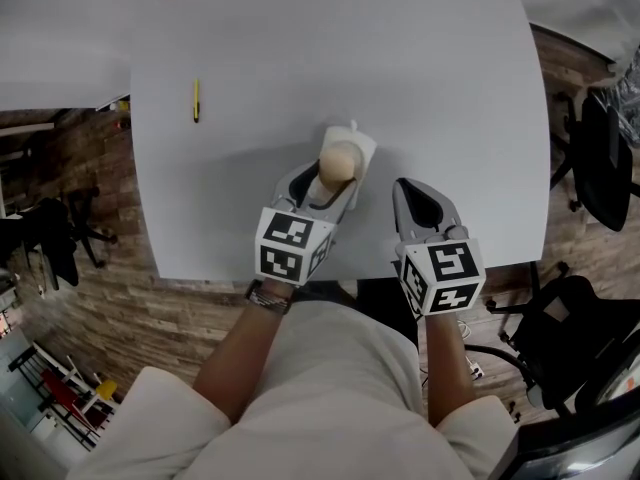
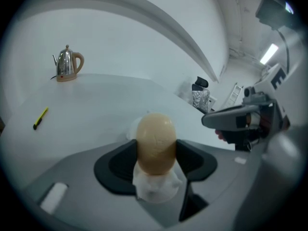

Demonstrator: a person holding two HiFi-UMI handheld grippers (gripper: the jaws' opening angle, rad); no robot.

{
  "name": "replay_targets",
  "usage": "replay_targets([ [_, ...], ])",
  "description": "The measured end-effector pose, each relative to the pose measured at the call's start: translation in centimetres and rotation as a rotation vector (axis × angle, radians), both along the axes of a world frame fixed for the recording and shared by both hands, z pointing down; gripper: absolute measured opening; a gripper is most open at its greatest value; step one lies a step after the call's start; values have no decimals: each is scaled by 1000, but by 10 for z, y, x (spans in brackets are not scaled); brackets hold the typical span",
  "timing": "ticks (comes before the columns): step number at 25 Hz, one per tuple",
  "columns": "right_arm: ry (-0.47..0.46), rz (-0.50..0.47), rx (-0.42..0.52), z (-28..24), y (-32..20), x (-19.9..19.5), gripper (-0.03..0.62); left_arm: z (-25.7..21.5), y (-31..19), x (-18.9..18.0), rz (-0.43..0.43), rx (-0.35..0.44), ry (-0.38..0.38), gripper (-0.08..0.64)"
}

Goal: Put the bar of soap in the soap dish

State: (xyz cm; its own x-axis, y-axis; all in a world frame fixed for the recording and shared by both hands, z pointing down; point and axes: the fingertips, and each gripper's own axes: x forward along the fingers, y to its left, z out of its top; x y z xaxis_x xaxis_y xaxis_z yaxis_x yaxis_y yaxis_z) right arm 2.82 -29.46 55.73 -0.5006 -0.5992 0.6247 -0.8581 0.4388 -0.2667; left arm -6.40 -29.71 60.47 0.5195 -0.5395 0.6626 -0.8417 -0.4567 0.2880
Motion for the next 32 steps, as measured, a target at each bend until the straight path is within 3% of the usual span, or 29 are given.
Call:
replay_targets([
  [13,-7,25,-66,26,2,8,2,14,1,0,-12,-37,-32,267],
  [32,-19,32,-71,28,-1,8,2,15,4,2,-26,-18,-110,268],
])
